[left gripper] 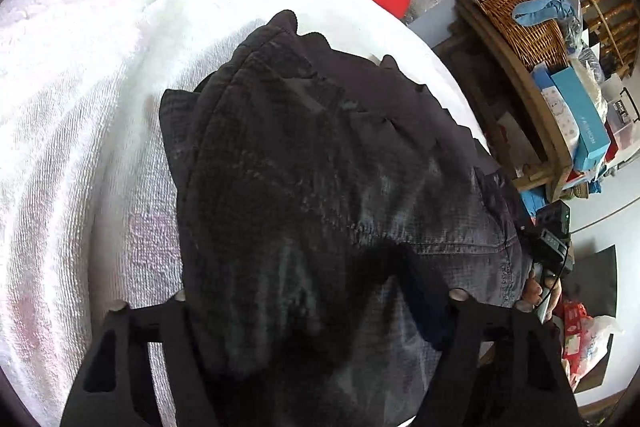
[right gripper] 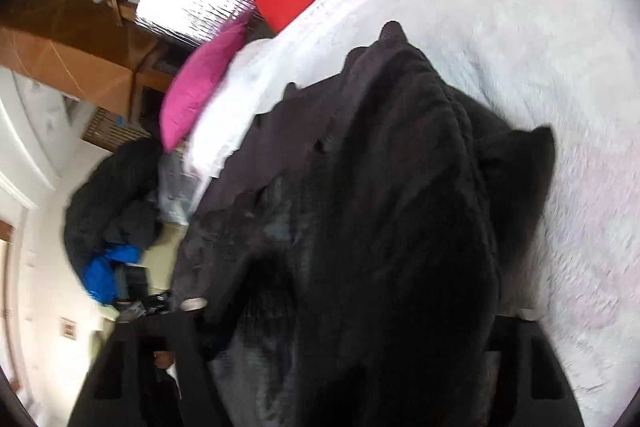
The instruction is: Fold large clothes
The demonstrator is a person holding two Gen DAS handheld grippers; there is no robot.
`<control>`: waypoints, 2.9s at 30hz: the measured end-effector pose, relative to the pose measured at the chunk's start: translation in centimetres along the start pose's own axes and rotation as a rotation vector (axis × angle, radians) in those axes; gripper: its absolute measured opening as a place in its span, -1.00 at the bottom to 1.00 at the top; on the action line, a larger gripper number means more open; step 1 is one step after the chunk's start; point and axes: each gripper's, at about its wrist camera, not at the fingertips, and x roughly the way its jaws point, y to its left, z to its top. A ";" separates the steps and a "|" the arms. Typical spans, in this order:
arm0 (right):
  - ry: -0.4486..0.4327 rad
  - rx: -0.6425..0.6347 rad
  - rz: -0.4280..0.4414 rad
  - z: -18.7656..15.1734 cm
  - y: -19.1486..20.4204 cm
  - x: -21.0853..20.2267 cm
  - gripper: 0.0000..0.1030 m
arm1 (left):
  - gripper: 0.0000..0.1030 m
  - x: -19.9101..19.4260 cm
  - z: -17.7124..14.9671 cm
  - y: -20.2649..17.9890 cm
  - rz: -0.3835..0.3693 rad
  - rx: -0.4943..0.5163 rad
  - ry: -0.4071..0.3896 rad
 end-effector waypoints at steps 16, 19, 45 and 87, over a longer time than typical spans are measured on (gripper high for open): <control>-0.019 0.008 -0.063 -0.2 -0.1 -0.1 -0.07 | 0.01 1.7 0.7 -1.9 0.060 -0.017 -0.063; -0.036 -0.007 -0.081 -0.4 0.7 -0.3 -0.15 | -0.23 1.0 1.0 -2.4 0.053 -0.007 -0.096; -0.300 -0.159 -0.124 1.5 9.6 -3.2 -0.43 | -0.47 -3.8 1.8 -6.6 0.009 0.032 -0.336; -0.282 -0.245 -0.267 -0.2 11.4 -1.4 -0.23 | 0.39 -2.0 0.8 -9.7 0.493 0.158 -0.376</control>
